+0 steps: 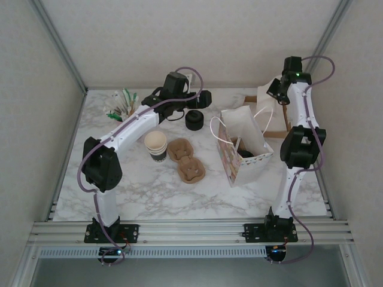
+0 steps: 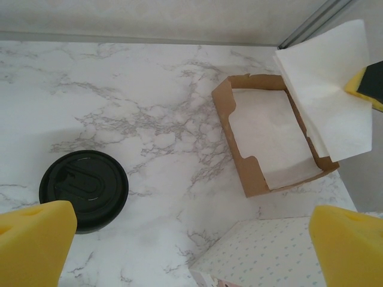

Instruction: Pack the takeout coffee

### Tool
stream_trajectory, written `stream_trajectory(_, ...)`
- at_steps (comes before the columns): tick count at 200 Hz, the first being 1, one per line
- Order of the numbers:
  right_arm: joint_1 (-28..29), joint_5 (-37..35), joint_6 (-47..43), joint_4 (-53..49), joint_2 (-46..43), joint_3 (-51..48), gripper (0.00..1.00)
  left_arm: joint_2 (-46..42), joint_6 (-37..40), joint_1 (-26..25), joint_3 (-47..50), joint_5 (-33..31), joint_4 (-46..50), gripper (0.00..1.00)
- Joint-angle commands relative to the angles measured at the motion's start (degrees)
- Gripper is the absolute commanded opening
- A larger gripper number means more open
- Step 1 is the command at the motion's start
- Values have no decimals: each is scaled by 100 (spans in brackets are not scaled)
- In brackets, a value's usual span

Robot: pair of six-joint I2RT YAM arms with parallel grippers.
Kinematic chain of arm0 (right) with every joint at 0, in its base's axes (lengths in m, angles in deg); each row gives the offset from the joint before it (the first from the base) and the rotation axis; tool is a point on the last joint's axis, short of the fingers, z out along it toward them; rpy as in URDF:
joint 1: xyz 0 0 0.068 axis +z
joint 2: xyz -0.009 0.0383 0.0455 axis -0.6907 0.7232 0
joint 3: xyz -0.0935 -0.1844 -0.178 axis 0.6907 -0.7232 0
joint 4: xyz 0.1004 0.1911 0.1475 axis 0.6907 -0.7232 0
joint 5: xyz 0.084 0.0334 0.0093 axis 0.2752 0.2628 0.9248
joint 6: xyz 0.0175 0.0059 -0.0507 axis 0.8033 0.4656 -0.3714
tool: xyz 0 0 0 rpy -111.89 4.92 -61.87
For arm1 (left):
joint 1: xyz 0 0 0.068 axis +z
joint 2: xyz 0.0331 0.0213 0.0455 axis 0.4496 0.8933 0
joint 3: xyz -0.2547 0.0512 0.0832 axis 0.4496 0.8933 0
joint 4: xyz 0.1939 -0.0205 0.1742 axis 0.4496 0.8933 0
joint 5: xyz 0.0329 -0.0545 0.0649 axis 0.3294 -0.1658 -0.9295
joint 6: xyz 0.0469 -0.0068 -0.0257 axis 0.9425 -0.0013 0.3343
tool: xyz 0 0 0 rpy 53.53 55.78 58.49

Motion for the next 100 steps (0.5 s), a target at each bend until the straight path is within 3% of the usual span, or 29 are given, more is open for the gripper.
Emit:
stream_trajectory(1,-35,-59,103,275,-415,-204,0,-363,-34,-35,122,-48,-162,100)
stream_trajectory(100,-37,-218,46,490,-2059,-700,0,-1313,-26,-192,888,-251,-793,100)
